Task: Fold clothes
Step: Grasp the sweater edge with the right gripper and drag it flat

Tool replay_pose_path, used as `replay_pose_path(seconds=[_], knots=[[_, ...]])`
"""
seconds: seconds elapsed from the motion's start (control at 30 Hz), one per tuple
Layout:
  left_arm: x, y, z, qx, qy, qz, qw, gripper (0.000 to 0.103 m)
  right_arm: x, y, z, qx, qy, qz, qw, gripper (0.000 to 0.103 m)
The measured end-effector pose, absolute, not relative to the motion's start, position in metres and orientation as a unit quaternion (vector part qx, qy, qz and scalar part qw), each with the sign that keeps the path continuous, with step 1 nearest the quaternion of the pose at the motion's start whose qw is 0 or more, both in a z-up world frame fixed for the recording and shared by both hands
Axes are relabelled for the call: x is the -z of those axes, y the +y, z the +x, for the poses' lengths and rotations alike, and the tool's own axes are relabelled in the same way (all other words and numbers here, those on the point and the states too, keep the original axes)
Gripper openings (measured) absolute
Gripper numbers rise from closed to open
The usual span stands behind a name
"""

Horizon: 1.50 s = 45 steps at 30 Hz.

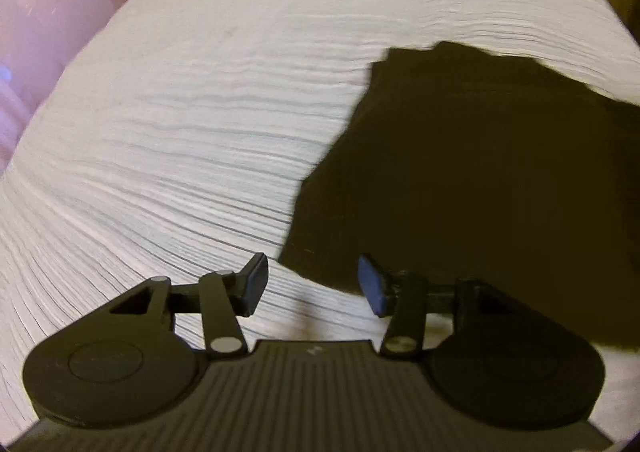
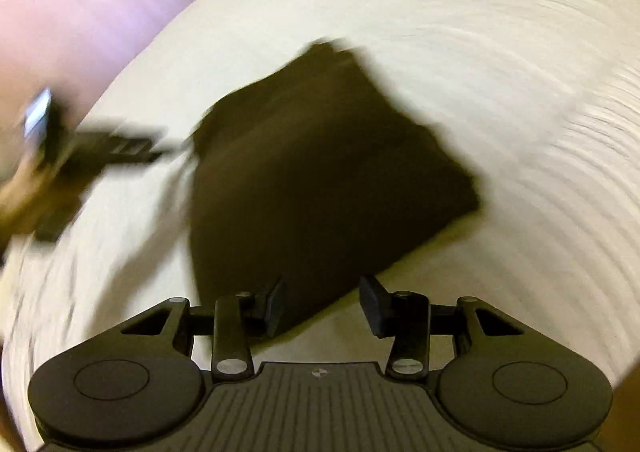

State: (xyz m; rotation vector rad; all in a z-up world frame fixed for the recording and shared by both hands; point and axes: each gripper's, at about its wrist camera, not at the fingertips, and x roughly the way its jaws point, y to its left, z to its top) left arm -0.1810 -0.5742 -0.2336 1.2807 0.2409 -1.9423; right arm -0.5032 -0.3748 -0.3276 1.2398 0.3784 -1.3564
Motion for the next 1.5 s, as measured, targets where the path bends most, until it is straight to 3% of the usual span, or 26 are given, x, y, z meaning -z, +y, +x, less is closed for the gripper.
replay_pose_path(seconds=[0.03, 0.07, 0.1, 0.27, 0.5, 0.53, 0.6, 0.67, 0.77, 1.0, 1.3, 1.43, 1.5], knots=[[0.231, -0.561, -0.185, 0.774, 0.086, 0.502, 0.375, 0.049, 0.332, -0.376, -0.515, 0.595, 0.144, 0.544, 0.574, 0.057], [0.227, -0.548, -0.188, 0.783, 0.078, 0.501, 0.36, 0.051, 0.337, -0.377, -0.524, 0.606, 0.126, 0.55, 0.561, 0.074], [0.225, -0.534, -0.192, 0.792, 0.07, 0.499, 0.344, 0.053, 0.342, -0.378, -0.531, 0.616, 0.109, 0.553, 0.55, 0.078], [0.233, -0.482, -0.222, 0.818, 0.056, 0.504, 0.272, 0.059, 0.382, -0.385, -0.56, 0.632, 0.046, 0.574, 0.519, 0.078], [0.25, -0.474, -0.24, 0.809, 0.066, 0.52, 0.264, 0.061, 0.403, -0.395, -0.569, 0.627, 0.008, 0.558, 0.544, 0.077], [0.249, -0.474, -0.239, 0.809, 0.065, 0.522, 0.262, 0.062, 0.403, -0.395, -0.57, 0.625, 0.007, 0.56, 0.544, 0.075], [0.247, -0.474, -0.237, 0.808, 0.062, 0.525, 0.259, 0.062, 0.398, -0.392, -0.575, 0.622, 0.002, 0.57, 0.537, 0.052], [0.247, -0.475, -0.238, 0.807, 0.06, 0.528, 0.257, 0.062, 0.396, -0.388, -0.583, 0.613, -0.011, 0.586, 0.529, 0.044], [0.247, -0.474, -0.24, 0.804, 0.058, 0.532, 0.26, 0.064, 0.394, -0.392, -0.585, 0.597, -0.006, 0.594, 0.54, 0.017], [0.238, -0.468, -0.246, 0.804, 0.064, 0.53, 0.26, 0.056, 0.353, -0.399, -0.591, 0.592, 0.021, 0.578, 0.561, 0.011], [0.211, -0.451, -0.27, 0.836, 0.058, 0.484, 0.253, 0.056, 0.263, -0.449, -0.661, 0.639, 0.092, 0.469, 0.603, 0.009], [0.225, -0.45, -0.273, 0.829, 0.018, 0.5, 0.251, 0.056, 0.278, -0.471, -0.688, 0.641, 0.131, 0.477, 0.587, 0.009], [0.232, -0.45, -0.275, 0.823, -0.015, 0.513, 0.243, 0.056, 0.285, -0.469, -0.684, 0.652, 0.15, 0.471, 0.575, 0.017]])
